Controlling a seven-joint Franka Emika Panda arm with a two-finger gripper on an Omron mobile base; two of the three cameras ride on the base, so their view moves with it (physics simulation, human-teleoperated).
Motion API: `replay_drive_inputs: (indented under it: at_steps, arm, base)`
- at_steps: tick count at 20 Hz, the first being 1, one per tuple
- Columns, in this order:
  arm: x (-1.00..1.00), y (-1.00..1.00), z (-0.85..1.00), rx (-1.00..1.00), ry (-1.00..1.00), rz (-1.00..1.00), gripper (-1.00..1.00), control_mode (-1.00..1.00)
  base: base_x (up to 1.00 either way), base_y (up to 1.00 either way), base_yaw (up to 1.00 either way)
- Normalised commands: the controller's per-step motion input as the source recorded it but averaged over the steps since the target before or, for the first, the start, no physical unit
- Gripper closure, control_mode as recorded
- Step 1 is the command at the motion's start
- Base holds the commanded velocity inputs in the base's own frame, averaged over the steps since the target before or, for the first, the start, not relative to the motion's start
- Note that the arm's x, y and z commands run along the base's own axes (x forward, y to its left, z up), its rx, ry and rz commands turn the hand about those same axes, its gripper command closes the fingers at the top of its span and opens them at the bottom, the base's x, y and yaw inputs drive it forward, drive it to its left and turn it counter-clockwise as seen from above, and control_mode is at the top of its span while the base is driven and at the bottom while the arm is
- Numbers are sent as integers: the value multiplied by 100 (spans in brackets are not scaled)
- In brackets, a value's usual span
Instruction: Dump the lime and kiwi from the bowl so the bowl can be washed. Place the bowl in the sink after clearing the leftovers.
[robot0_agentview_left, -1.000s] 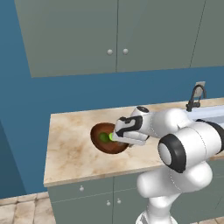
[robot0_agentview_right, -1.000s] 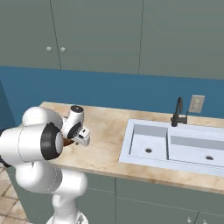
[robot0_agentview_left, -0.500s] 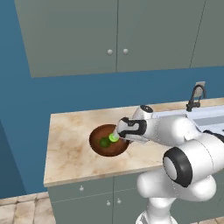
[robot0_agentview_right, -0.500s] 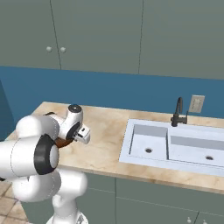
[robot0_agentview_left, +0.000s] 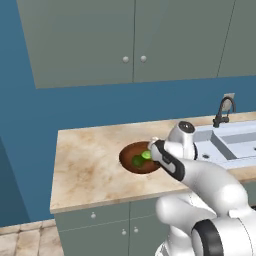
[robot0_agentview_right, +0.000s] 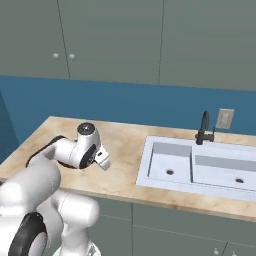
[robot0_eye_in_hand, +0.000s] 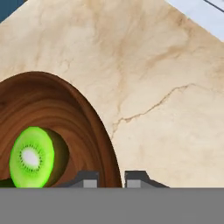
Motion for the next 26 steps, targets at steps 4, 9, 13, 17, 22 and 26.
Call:
replay_drive_inputs:
  at_steps: [4,9,13,17,22,26]
  arm:
    - [-11,-87,44,10,0,-48,100,-100]
    - [-1,-89,43,18,0,-53,100,-100]
    - [-1,-97,39,30,7,-50,100,-100]
    - [-1,-89,30,38,9,-39,100,-100]
    - [0,-66,13,42,11,-22,100,-100]
    - [8,-7,0,27,17,-3,100,-100]
  base:
    - [0,0,0]
    - [0,0,0]
    - [0,0,0]
    - [0,0,0]
    - [0,0,0]
    - [0,0,0]
